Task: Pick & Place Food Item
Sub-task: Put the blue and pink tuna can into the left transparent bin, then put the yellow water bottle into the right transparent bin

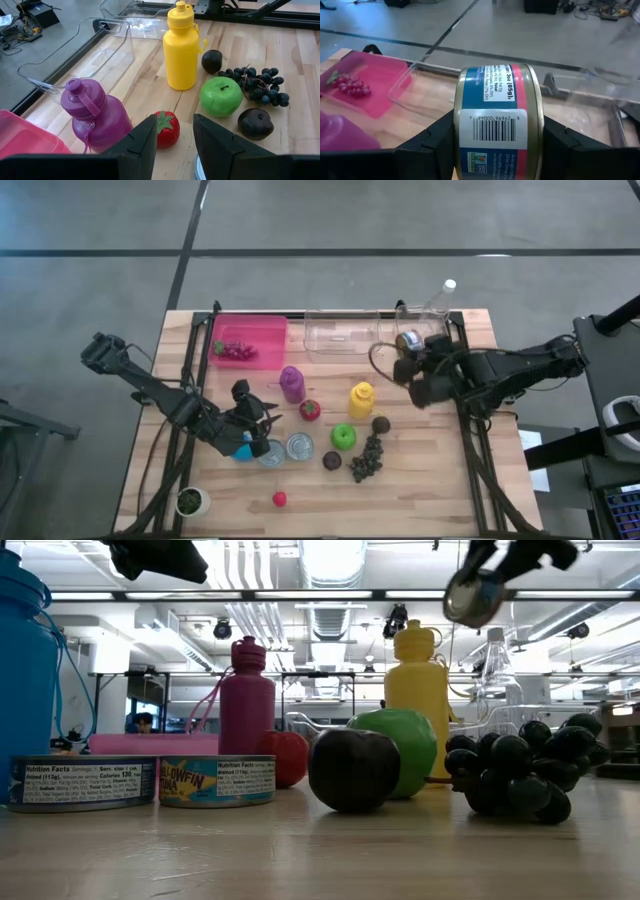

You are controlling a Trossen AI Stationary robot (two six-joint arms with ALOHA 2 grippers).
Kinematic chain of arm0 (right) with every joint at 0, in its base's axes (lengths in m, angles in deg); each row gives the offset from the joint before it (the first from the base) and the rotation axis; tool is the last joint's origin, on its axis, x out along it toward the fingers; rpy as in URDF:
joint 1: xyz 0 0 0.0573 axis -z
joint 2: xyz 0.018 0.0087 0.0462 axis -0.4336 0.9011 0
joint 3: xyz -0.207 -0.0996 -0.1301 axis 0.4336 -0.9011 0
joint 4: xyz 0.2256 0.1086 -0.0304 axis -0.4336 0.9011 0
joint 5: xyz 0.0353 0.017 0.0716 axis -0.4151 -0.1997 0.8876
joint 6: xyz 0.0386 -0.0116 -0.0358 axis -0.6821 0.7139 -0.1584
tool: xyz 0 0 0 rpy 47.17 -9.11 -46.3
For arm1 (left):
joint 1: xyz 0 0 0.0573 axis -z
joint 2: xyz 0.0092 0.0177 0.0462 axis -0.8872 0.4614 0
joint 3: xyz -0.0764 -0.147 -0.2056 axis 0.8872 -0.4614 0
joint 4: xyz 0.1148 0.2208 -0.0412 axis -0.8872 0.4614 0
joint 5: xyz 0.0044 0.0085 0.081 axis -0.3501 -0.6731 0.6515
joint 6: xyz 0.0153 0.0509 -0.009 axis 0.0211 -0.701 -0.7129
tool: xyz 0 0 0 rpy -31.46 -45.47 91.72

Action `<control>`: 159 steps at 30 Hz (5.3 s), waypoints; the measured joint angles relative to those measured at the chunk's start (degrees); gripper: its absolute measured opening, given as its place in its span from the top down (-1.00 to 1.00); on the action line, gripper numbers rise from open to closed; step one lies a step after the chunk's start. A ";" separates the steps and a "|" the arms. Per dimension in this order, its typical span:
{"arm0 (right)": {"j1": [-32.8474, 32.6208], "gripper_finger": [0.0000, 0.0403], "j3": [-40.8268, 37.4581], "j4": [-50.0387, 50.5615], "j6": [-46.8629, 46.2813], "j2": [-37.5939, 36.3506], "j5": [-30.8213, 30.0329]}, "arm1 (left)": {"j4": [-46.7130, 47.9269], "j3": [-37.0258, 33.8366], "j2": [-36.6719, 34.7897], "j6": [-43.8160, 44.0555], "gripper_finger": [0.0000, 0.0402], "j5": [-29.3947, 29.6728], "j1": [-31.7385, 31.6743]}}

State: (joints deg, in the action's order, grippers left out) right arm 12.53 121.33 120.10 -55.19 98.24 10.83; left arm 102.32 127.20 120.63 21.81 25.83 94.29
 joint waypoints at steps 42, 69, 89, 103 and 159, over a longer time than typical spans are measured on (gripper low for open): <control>45.12 0.04 17.66 -21.47 35.95 34.03 48.22 | 0.01 0.00 0.02 0.00 0.35 0.00 -0.01; 45.28 0.04 15.07 -20.34 32.16 38.18 48.57 | 0.01 0.00 0.02 0.00 0.35 0.01 -0.02; 45.31 -0.07 12.91 -23.34 32.45 38.14 48.53 | 0.01 0.00 0.02 0.00 0.36 0.00 -0.01; 45.46 -0.07 12.64 -24.47 33.22 38.02 48.44 | 0.00 0.00 0.02 0.00 0.36 -0.01 -0.01; 5.22 0.11 1.77 -25.45 50.90 12.00 39.81 | -0.44 0.00 0.02 0.37 0.36 0.00 0.00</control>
State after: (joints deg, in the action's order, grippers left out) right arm 17.75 123.10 94.65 -4.29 110.24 50.65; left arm 101.87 127.20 120.66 22.19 25.83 94.29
